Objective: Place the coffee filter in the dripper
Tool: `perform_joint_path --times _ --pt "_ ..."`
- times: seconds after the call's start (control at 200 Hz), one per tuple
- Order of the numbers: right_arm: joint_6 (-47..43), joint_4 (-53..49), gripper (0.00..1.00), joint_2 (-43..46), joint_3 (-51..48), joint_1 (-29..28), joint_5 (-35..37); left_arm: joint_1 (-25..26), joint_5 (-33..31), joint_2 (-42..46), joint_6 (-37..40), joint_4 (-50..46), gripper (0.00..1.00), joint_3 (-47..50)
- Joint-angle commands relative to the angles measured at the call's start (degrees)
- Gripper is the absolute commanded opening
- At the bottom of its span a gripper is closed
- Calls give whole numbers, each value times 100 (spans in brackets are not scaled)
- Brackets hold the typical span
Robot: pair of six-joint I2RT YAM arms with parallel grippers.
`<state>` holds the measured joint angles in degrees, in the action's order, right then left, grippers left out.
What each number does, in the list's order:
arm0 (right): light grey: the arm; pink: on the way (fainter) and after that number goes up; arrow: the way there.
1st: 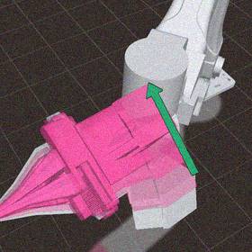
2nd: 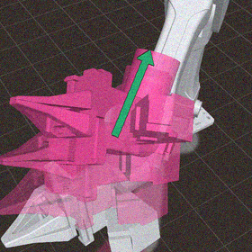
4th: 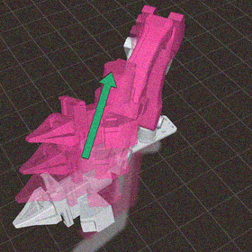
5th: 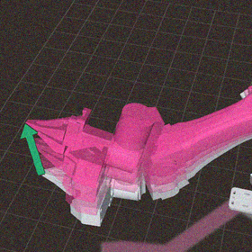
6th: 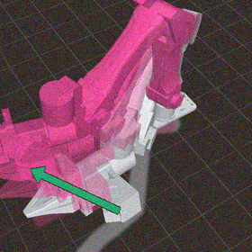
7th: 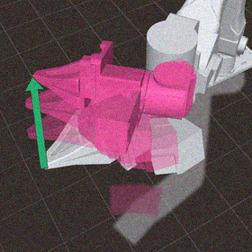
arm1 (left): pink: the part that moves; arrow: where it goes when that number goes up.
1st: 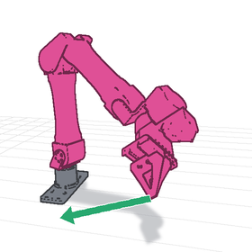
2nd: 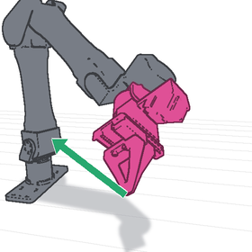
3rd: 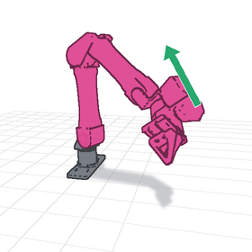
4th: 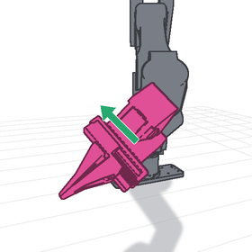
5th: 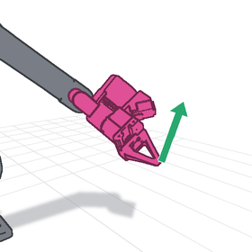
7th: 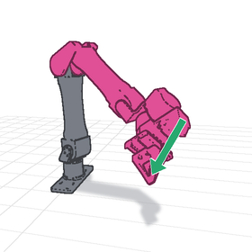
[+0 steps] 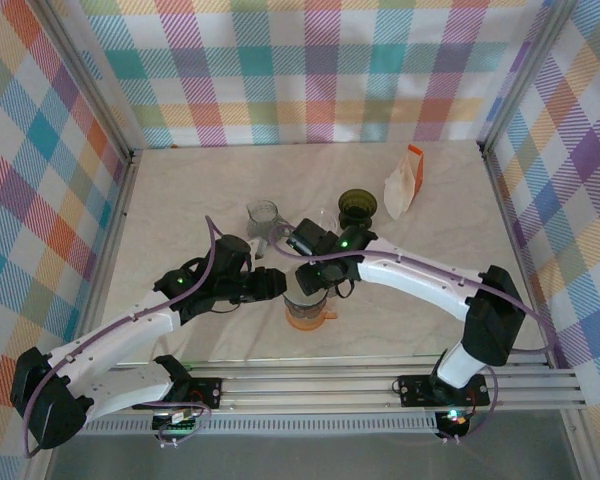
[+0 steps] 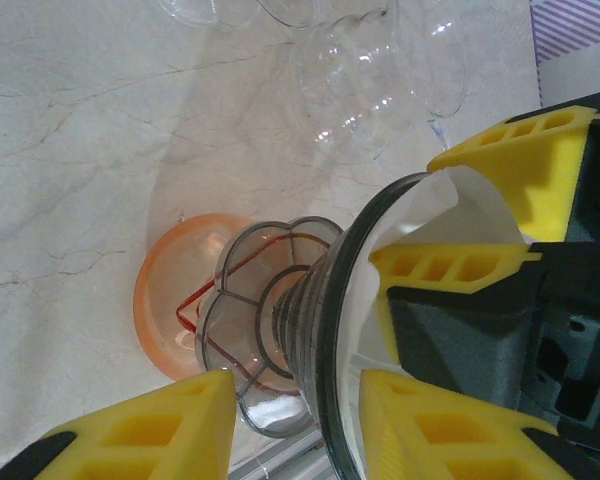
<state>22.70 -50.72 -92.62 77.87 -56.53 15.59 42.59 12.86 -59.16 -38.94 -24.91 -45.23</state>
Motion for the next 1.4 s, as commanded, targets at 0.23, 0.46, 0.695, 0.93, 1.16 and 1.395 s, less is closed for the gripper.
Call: perform_joint_path --times 0.23,0.46,0.695,0.93,1.16,1.395 --pt "-135 -89 62 -352 83 2 -179 65 -159 286 -109 160 52 150" --pt "-38 65 61 -361 -128 -1 -158 60 -388 531 -121 201 55 158" --pt "45 168 61 -401 -210 -32 -75 61 -204 163 -151 483 52 192" --pt "75 216 62 -300 -171 -136 -1 58 -205 189 -170 477 53 217" --pt "185 303 67 165 -166 -154 75 65 -249 305 -193 404 53 259" --pt "312 320 68 547 -227 -182 161 65 -273 378 -220 399 51 304"
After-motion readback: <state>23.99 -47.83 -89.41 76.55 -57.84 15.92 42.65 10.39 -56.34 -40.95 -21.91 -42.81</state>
